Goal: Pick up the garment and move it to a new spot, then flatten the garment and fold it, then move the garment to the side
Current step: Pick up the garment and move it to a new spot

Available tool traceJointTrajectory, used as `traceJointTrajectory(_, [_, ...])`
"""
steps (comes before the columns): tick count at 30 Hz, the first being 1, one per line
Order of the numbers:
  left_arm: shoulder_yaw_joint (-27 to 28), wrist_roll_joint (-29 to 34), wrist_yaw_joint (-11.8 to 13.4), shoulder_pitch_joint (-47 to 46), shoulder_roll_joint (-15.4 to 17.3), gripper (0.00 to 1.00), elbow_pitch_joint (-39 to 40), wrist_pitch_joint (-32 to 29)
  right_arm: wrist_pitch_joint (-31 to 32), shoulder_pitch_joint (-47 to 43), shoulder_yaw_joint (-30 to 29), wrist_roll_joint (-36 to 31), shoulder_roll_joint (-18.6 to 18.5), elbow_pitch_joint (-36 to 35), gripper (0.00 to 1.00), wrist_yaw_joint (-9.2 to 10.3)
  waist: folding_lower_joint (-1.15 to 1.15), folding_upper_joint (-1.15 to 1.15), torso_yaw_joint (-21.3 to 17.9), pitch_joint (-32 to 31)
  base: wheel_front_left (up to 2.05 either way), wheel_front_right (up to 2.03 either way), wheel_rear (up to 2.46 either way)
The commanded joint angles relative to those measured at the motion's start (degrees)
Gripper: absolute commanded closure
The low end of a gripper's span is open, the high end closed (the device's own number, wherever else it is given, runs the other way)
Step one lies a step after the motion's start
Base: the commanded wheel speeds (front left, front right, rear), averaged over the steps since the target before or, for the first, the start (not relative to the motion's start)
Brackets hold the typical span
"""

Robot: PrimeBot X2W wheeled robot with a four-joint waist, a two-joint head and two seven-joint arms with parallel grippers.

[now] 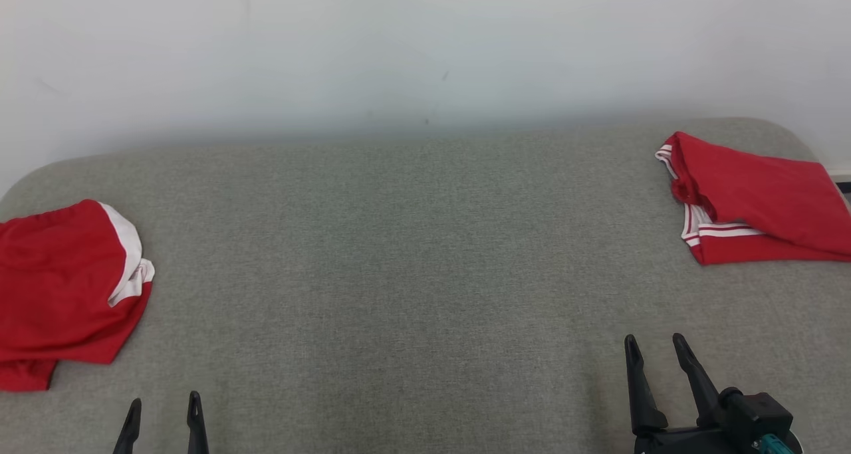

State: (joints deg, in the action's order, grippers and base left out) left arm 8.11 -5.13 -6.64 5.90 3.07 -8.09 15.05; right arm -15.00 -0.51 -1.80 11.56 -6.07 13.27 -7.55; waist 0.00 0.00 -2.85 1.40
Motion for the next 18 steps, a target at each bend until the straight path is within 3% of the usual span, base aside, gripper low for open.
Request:
traceJointTrajectory(1, [0.12,0.46,-0.28,-0.28,-0.08,0.00,-0.11,0.17,-0.24,-0.41,0.20,0.36,0.03,-0.03,0.00,0.15,0.00,0.00,0.64,0.07,0.00,0.00,0.00])
traceJointTrajectory(18, [1.25,0.57,-0.13,-0.66,0.60,0.00,-1.08,0.17,-0.24,-0.84,0.79,0.39,1.07,0.95,0.00,0.15,0.00,0.00,13.10,0.47,0.00,0.00,0.00])
